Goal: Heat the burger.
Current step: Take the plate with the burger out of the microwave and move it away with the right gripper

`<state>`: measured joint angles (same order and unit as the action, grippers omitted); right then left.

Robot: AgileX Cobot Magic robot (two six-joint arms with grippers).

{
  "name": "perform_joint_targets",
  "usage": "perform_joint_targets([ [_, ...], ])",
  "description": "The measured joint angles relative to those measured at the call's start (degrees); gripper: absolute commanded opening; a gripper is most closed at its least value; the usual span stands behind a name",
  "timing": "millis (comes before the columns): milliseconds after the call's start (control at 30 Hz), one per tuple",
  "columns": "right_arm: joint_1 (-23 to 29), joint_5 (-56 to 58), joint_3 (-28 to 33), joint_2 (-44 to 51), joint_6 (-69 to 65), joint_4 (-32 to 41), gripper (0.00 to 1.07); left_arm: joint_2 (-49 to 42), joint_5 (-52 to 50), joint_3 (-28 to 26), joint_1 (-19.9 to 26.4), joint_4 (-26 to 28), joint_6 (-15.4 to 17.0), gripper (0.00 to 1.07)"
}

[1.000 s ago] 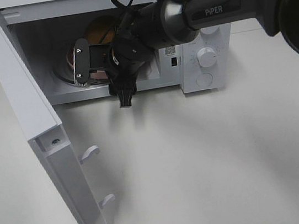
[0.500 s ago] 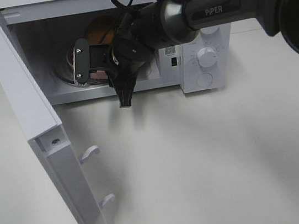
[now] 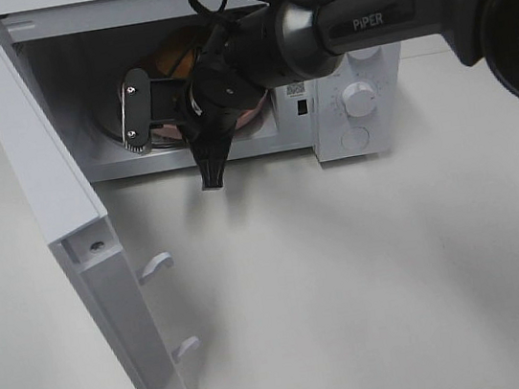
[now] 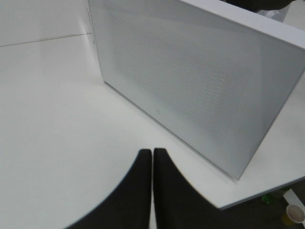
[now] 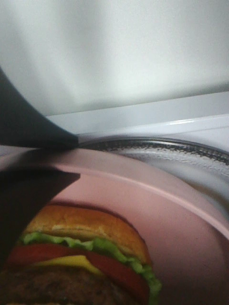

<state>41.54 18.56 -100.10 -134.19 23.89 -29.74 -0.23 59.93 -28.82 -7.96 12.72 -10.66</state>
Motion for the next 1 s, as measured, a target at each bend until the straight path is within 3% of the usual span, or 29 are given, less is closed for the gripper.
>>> perform_joint_targets([
  [400, 0.06, 1.20, 0.06, 0.57, 0.63, 0.57, 0.00, 0.00, 0.00, 0.00, 0.00, 0.00, 0.00, 0.00],
  [600, 0.11, 5.16, 0.06, 1.78, 7.51, 5.44, 0.00, 0.00, 0.00, 0.00, 0.00, 0.00, 0.00, 0.00],
  [1000, 0.86, 9.05, 0.06, 3.04, 13.98, 8.65, 0.00, 0.00, 0.00, 0.00, 0.00, 0.00, 0.00, 0.00],
])
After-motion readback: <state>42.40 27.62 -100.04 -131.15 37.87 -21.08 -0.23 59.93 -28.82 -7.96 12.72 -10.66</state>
